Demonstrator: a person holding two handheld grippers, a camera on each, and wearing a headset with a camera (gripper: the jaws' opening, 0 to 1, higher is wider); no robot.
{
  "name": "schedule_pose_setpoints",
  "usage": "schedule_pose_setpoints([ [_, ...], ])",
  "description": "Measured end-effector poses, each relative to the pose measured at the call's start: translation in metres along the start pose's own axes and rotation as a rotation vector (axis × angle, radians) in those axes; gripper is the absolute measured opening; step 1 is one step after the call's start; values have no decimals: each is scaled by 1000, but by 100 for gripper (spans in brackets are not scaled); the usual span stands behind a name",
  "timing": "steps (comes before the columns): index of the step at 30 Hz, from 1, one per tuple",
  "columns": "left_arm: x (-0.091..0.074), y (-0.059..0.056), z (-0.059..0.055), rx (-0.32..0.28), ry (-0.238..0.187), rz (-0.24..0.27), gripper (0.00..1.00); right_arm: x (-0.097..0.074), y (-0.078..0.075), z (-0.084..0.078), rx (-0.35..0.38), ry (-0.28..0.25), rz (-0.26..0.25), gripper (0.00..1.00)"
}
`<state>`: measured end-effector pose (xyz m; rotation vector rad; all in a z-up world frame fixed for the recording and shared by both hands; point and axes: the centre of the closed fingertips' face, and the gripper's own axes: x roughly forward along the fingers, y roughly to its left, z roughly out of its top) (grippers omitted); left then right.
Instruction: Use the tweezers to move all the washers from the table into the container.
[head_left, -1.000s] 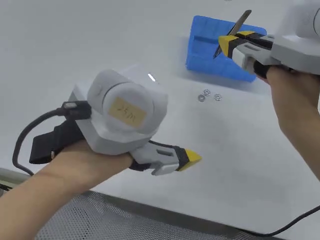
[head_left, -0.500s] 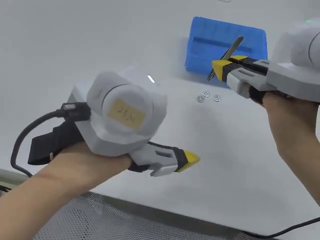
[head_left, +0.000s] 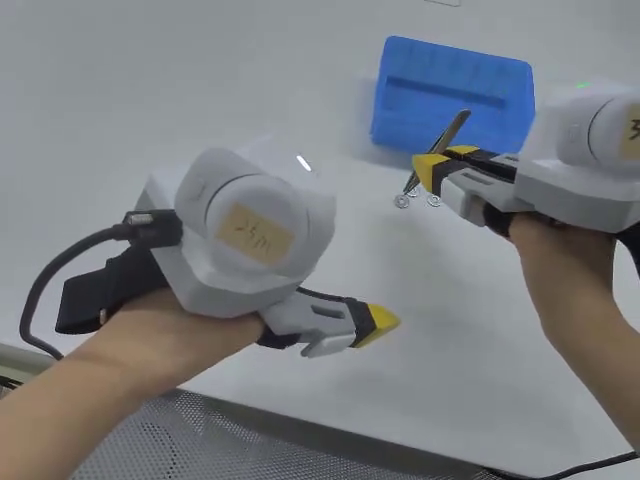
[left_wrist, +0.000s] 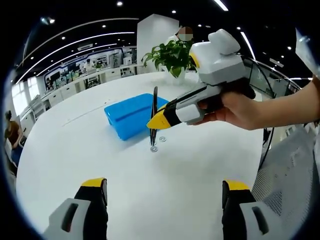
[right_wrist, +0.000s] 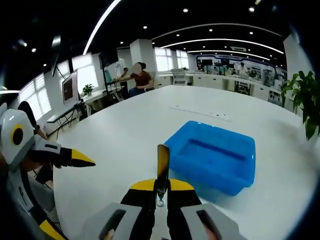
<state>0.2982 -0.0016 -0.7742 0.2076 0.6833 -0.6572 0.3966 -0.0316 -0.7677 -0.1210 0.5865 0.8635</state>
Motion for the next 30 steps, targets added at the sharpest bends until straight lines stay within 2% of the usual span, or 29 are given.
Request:
schedule_pose_setpoints([
  [7, 0, 1, -2, -4, 5, 2, 98, 2, 2, 0, -13, 1, 0, 3],
  [12, 0, 1, -3, 2, 8, 6, 97, 5, 0, -5, -23, 15, -5, 4],
  [20, 0, 1, -4, 4, 12, 4, 97, 5, 0, -3, -24, 4, -3, 4],
  [30, 1, 2, -5, 9, 16, 7, 97, 6, 0, -4, -30, 15, 1, 4],
])
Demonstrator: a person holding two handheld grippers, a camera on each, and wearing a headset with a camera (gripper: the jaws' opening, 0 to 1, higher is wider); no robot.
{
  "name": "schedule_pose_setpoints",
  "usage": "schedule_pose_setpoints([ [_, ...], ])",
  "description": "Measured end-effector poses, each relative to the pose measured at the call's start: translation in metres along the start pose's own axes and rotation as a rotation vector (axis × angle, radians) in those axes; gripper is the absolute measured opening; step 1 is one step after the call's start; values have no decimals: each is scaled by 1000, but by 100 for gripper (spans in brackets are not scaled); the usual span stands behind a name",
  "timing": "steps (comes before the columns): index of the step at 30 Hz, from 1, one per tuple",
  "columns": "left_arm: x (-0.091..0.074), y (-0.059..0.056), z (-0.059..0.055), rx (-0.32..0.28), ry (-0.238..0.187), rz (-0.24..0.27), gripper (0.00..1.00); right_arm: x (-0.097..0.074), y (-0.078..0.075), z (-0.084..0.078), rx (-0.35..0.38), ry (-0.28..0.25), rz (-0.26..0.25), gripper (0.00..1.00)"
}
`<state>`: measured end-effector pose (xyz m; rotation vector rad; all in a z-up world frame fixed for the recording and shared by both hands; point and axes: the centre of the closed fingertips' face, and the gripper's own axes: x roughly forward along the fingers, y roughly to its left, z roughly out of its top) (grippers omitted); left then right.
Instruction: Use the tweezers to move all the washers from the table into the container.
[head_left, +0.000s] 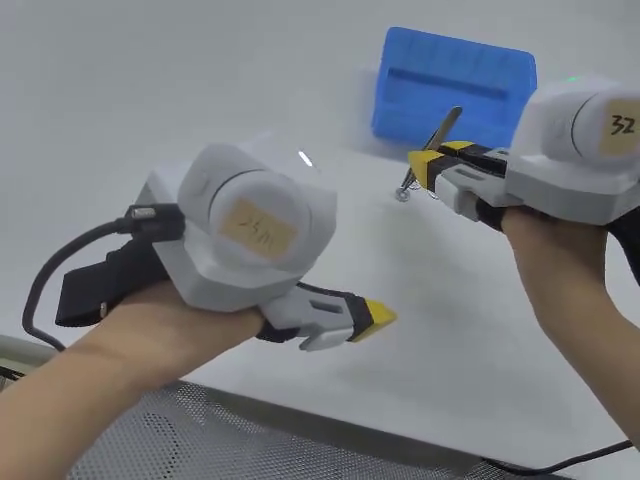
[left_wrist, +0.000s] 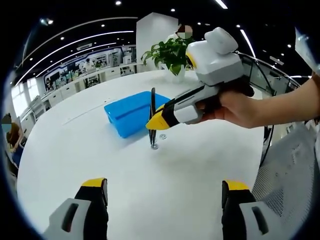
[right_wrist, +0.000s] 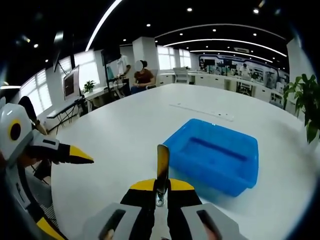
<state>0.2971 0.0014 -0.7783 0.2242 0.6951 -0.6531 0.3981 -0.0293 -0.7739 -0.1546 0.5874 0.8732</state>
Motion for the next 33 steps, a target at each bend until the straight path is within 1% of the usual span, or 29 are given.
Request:
schedule_pose_setpoints([
  [3, 0, 0, 0, -3, -1, 0, 97, 0, 0, -2, -6, 9, -1, 4],
  [4, 0, 0, 0, 0, 0, 0, 97, 0, 0, -2, -4, 2, -3, 4],
  [8, 0, -1, 1, 0, -1, -1, 97, 0, -1, -2, -2, 1, -5, 4],
  [16, 0, -1, 2, 2, -4, -1, 97, 0, -1, -2, -21, 11, -15, 3],
  [18, 0, 0, 2, 3, -5, 0, 97, -1, 0, -1, -34, 14, -16, 3],
  [20, -1, 1, 2, 4, -5, 1, 97, -3, 1, 3, -45, 5, -17, 3],
  [22, -1, 1, 3, 7, -7, 2, 97, -5, 1, 7, -81, 1, -23, 3],
  [24, -1, 1, 4, 7, -9, 2, 97, -7, 2, 13, -100, -8, -25, 3],
  [28, -1, 1, 4, 11, -10, 1, 97, -10, 1, 26, -77, -32, -19, 3],
  [31, -2, 0, 4, 9, -10, -1, 97, -12, -4, 35, -74, -51, -28, 3],
  [33, -2, 0, 4, 9, -11, 0, 97, -12, -9, 45, -54, -75, -30, 3],
])
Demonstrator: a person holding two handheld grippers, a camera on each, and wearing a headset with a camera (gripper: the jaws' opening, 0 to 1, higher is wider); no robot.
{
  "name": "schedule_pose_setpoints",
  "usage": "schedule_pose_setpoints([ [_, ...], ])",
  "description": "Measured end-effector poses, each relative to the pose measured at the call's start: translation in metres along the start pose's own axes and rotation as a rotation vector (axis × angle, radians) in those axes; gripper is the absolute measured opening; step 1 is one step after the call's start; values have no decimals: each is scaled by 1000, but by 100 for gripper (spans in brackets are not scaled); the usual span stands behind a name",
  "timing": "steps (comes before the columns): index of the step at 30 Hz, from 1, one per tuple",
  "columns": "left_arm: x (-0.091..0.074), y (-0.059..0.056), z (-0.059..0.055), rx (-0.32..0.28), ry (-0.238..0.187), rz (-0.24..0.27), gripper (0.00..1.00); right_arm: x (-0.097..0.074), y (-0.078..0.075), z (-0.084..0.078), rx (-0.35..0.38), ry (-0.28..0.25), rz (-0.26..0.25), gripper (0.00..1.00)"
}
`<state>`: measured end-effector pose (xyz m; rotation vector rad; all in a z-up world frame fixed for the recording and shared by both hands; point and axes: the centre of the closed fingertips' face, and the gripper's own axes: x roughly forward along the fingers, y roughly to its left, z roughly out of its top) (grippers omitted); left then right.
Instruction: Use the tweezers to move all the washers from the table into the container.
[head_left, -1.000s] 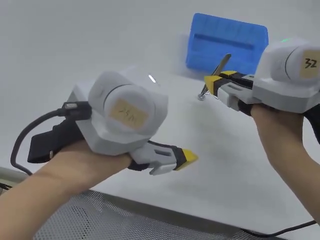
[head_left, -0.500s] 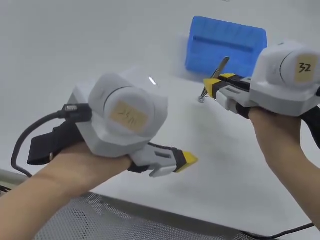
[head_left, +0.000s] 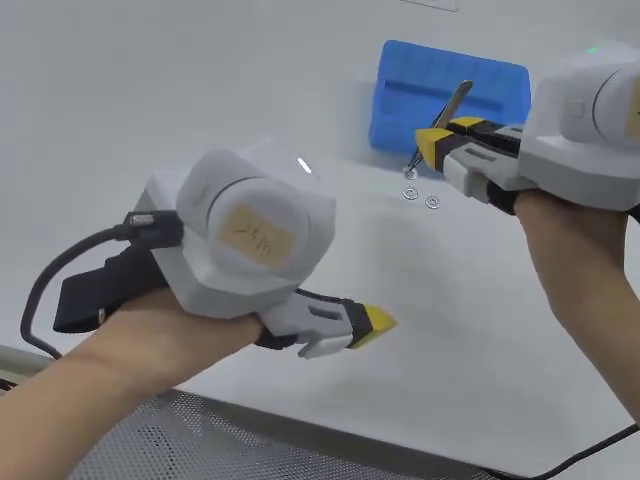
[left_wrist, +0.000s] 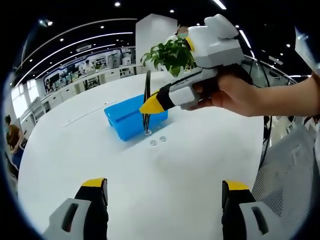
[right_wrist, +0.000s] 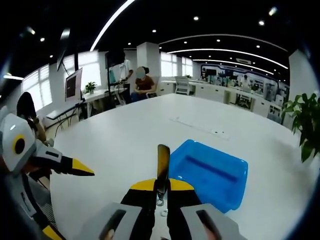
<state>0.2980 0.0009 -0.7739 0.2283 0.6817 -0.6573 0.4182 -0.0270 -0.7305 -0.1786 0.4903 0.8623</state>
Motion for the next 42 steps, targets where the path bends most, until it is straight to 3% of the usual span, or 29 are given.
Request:
schedule_pose_setpoints([
  [6, 0, 0, -3, -3, 7, 2, 97, 6, -28, 23, -6, -54, -47, 3],
  [11, 1, -1, -3, 0, 11, 0, 97, 17, -51, 33, 2, -68, -77, 3],
  [25, 2, -1, -3, -5, 13, -5, 97, 47, -66, -5, -25, 39, -80, 3],
  [42, 3, 2, -1, -2, 16, 0, 97, 56, -69, -16, -26, 54, -77, 4],
])
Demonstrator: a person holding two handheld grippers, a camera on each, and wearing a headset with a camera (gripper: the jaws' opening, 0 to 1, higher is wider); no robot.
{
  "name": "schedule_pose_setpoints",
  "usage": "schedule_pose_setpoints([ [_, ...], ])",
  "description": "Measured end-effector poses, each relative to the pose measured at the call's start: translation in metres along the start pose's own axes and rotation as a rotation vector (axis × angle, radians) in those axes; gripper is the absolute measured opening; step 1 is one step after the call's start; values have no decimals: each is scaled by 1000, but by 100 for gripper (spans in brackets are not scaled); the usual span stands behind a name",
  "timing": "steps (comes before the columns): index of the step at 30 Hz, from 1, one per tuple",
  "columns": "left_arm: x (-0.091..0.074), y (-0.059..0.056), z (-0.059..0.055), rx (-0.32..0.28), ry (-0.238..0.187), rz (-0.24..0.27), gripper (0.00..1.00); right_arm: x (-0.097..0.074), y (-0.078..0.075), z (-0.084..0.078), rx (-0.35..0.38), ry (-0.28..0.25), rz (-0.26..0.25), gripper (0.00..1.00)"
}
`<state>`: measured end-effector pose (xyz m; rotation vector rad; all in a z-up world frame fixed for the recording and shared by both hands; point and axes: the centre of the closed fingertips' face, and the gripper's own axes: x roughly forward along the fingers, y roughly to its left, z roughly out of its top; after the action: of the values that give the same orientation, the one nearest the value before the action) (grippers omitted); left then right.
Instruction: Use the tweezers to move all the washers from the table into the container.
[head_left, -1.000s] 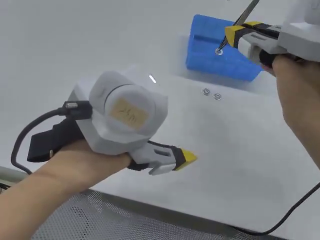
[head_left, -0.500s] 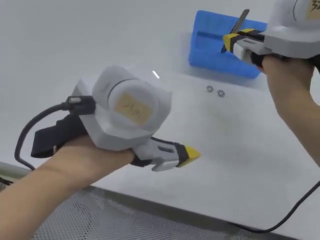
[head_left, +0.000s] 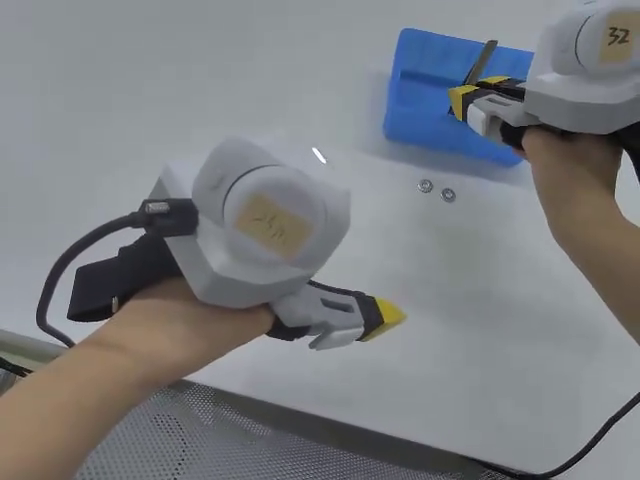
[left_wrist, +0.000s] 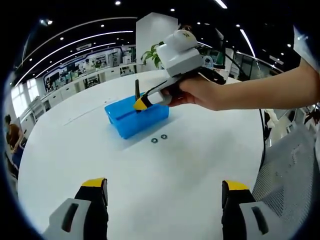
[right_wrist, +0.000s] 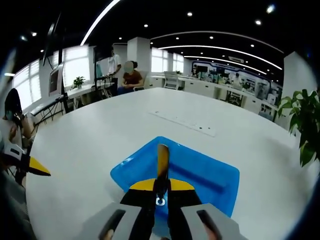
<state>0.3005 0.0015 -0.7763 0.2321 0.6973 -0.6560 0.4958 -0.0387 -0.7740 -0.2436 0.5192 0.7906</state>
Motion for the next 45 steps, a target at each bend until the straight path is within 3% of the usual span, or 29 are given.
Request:
schedule_pose_setpoints([
  [7, -1, -1, 3, 4, -9, 0, 97, -8, 2, 6, 18, -18, 3, 4],
  [15, -2, 0, 4, -2, -15, 6, 97, -43, 15, 36, 63, -115, 24, 4],
  [20, -2, -1, 4, -5, -19, 5, 98, -61, 24, 37, 85, -136, 34, 4],
  [25, -1, -3, 4, -2, -19, 1, 97, -69, 41, 21, 96, -110, 56, 4],
  [30, -1, -4, 4, -3, -22, -2, 97, -68, 53, -2, 127, -67, 72, 4],
  [35, -1, -3, 2, -6, -16, -3, 97, -65, 65, -21, 109, -18, 78, 4],
  [45, -2, -3, 1, -6, -12, -3, 97, -54, 69, -34, 72, 15, 73, 5],
])
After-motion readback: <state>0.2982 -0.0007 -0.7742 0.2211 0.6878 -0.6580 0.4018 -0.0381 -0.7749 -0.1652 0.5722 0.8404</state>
